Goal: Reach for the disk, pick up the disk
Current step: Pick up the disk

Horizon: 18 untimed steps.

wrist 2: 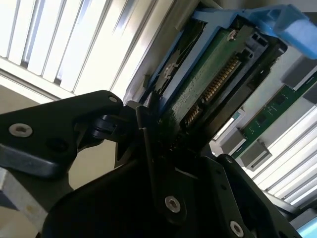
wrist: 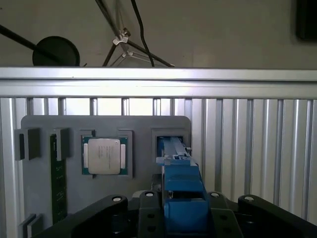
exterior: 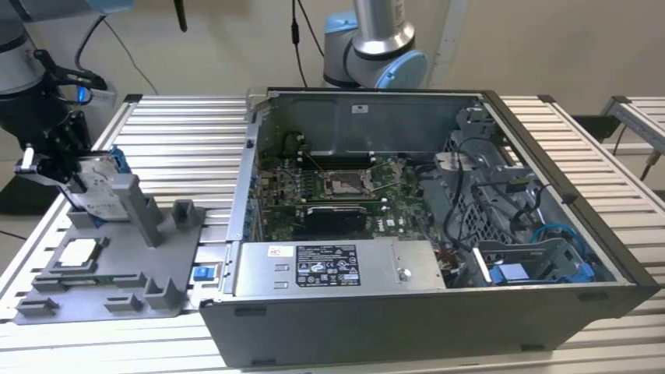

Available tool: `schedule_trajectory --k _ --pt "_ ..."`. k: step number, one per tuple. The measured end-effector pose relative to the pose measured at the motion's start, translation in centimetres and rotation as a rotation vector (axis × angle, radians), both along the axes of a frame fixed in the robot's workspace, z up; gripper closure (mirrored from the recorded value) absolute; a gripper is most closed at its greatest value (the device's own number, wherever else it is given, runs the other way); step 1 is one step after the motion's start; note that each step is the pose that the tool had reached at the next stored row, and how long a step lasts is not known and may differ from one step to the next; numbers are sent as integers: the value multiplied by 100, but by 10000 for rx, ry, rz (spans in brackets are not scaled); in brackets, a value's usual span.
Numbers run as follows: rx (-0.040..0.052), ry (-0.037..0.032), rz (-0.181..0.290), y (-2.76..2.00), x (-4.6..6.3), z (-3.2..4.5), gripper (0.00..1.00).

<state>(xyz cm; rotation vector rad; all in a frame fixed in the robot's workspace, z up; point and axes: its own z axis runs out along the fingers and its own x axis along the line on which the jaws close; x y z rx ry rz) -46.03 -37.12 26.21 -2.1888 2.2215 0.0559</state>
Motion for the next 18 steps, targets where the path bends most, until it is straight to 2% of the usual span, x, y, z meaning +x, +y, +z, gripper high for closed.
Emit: schedule_trajectory --k 4,8,18 --pt "1 -2 1 -1 0 1 100" --pt "0 1 1 -1 0 34 100" --pt "1 -1 1 0 0 241 100"
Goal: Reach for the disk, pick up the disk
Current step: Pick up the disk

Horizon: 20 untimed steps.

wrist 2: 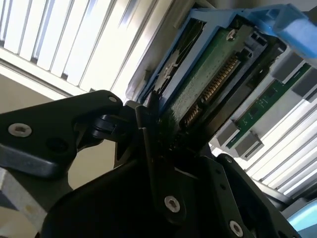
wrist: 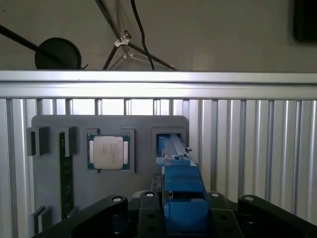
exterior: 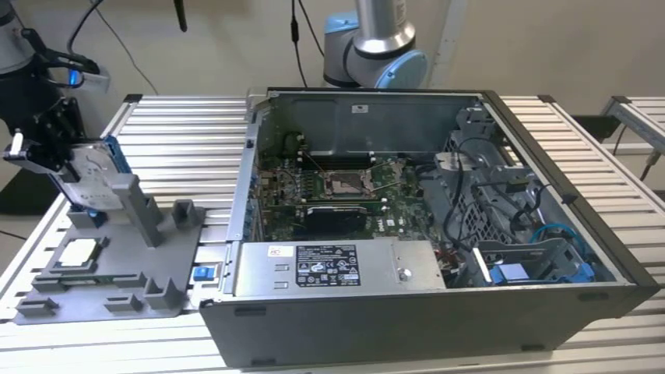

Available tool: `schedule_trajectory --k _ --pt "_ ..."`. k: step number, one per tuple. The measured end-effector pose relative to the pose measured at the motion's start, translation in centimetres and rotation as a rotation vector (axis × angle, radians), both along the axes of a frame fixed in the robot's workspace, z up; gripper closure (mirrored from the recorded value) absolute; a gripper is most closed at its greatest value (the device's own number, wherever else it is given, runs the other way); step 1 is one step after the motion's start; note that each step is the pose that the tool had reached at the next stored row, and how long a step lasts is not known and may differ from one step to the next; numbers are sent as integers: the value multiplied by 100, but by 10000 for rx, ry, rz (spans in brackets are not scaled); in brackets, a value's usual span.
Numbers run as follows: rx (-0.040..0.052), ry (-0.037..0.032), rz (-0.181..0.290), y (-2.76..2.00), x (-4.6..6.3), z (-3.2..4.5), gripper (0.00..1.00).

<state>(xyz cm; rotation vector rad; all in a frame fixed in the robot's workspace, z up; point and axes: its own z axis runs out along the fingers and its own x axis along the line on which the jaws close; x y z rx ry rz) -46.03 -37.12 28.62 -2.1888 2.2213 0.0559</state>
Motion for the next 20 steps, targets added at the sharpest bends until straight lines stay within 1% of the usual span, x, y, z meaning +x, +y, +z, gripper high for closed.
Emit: schedule_trajectory --k 10,11,20 --pt "-1 1 0 0 0 189 100" --pt "-1 1 0 0 0 224 100" --pt "-8 0 1 0 0 371 100"
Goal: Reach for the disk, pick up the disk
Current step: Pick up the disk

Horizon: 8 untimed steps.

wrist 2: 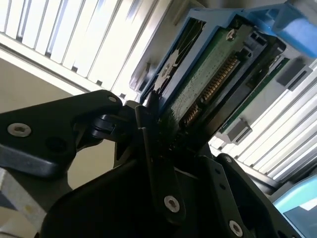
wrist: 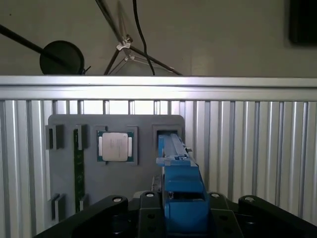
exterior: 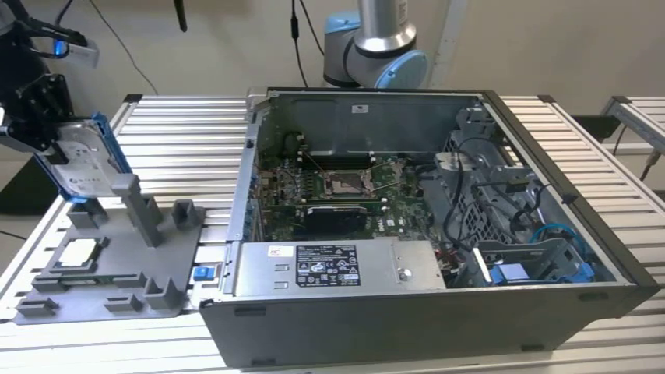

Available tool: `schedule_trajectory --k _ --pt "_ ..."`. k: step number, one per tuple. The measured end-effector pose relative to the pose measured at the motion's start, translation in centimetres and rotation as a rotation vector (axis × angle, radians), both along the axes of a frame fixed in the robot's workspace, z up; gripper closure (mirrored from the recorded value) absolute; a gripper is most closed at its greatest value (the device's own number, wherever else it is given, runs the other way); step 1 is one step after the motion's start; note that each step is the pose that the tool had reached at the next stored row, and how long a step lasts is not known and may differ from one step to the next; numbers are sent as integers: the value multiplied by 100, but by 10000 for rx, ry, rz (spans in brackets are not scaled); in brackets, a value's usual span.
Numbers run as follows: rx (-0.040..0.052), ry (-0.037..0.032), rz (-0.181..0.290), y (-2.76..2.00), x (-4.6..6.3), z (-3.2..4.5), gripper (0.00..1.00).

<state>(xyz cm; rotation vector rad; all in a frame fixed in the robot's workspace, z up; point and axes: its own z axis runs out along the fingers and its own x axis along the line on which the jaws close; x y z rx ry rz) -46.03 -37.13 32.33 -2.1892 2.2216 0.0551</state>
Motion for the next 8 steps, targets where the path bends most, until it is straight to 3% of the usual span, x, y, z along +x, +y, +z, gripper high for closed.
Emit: schedule_trajectory --k 8 --pt "-1 1 0 0 0 151 100"
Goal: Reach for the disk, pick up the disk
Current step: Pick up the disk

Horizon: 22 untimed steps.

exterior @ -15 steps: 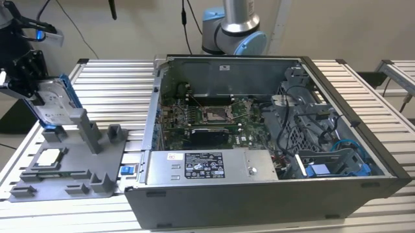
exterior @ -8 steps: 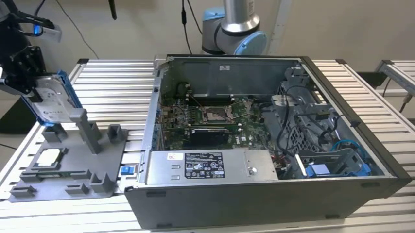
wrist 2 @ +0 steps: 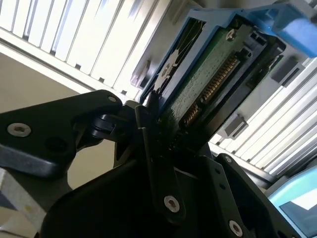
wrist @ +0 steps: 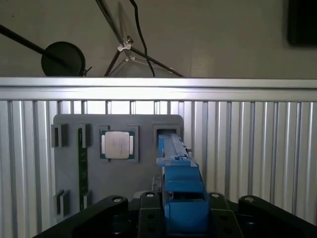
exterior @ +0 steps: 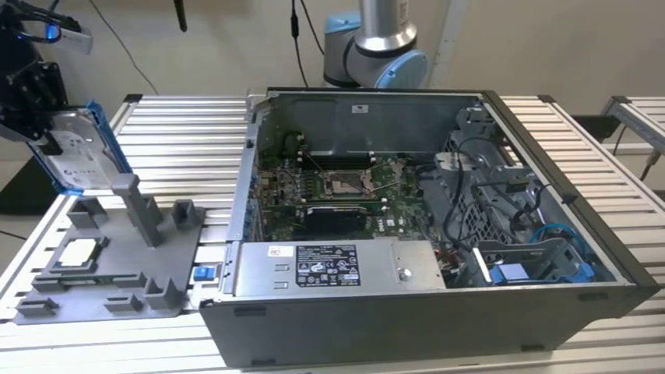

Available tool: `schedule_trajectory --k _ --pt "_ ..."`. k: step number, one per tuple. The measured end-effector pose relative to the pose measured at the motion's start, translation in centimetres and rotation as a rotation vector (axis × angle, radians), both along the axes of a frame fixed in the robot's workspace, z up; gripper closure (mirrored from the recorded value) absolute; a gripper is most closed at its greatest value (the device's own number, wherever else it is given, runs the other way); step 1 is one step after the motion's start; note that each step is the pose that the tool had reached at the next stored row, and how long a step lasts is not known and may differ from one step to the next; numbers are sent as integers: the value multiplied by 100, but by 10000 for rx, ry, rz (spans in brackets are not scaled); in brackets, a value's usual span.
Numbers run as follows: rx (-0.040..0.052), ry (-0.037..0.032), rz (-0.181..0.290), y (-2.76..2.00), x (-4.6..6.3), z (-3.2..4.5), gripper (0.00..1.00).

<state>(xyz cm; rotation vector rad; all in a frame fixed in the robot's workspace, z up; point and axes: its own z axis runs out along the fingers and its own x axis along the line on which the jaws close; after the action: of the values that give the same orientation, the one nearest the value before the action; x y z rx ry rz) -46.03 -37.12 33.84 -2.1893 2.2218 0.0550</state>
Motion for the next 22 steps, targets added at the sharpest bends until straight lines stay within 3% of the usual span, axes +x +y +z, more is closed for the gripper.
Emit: schedule_trajectory --k 22 --pt "0 0 0 0 0 395 100"
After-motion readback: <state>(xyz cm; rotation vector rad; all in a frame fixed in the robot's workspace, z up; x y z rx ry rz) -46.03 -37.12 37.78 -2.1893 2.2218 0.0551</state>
